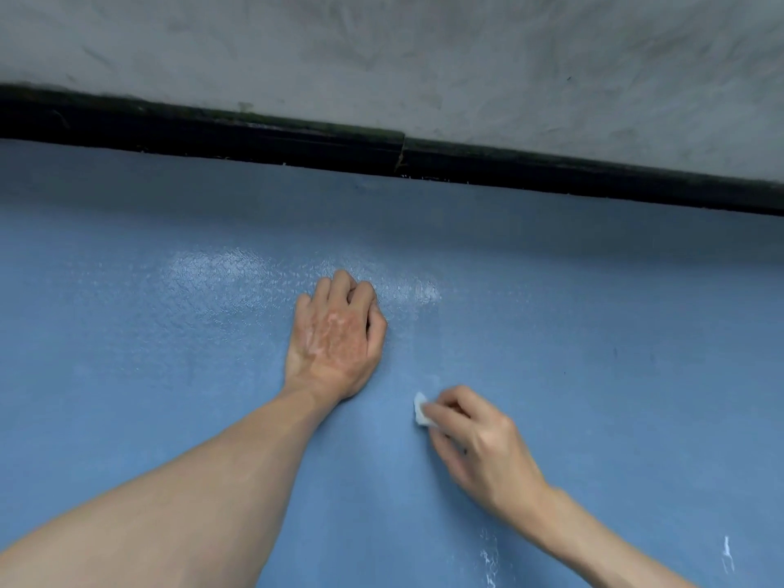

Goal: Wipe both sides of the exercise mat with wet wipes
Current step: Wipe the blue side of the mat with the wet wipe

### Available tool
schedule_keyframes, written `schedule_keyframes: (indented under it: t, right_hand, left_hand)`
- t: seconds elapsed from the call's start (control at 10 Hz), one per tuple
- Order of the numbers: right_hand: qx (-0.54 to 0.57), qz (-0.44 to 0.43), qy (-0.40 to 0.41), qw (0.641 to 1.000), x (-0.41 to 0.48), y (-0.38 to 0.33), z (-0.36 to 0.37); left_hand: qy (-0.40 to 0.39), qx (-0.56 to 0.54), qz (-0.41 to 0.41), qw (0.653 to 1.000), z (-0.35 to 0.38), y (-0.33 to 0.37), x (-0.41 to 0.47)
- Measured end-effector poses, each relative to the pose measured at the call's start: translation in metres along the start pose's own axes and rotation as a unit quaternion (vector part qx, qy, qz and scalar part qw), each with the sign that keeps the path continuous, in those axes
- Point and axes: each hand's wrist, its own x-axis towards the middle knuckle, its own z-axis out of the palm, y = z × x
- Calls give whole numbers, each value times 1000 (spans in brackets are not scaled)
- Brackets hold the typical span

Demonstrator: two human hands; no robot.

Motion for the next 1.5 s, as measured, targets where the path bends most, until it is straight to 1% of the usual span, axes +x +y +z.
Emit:
schedule_keyframes:
  t: [0.1, 0.2, 0.3, 0.4, 0.5, 0.6, 0.7, 0.8, 0.9, 1.0, 1.1, 1.2, 1.3, 1.4, 1.5]
  right_hand:
    - [-14, -20, -6, 1000, 18, 8, -3]
    - [-37, -14, 22, 999, 86, 23, -6]
    - [-76, 26, 62, 995, 164, 45, -12]
    - [-91, 64, 77, 991, 210, 57, -19]
    - [-85, 70, 90, 990, 204, 55, -15]
    - [-69, 50, 90, 992, 153, 38, -7]
    - [-44, 30, 42, 998, 86, 18, -4]
    - [-34, 22, 4, 999, 66, 13, -7]
    - [-57, 18, 7, 998, 121, 31, -11]
    - [-119, 44, 39, 991, 205, 52, -21]
    - [-179, 88, 56, 978, 249, 66, -26]
    - [-149, 71, 79, 983, 230, 63, -21]
    - [-111, 53, 102, 987, 181, 59, -17]
    - [-117, 29, 96, 988, 138, 52, -20]
    - [-153, 3, 63, 986, 148, 63, -28]
  left_hand:
    - [-2, 4, 0, 1000, 0, 1, 0]
    - [-2, 9, 0, 1000, 0, 1, 0]
    - [1, 9, 3, 1000, 1, 1, 0]
    - [4, 1, 6, 1000, 0, 0, 0]
    - [8, 0, 6, 1000, 0, 0, 0]
    - [1, 1, 4, 1000, 0, 0, 1]
    - [-4, 4, 7, 1000, 0, 0, 2]
    - [-3, 4, 2, 1000, -1, 0, 2]
    - [-2, 1, 3, 1000, -1, 0, 1]
    - [0, 1, 2, 1000, 0, 1, 0]
    - [3, -3, 0, 1000, 2, 1, 0]
    - [4, 0, 0, 1000, 1, 0, 1]
    - [4, 1, 0, 1000, 1, 0, 1]
    - [3, 2, 0, 1000, 1, 0, 1]
    - [0, 1, 3, 1000, 0, 1, 1]
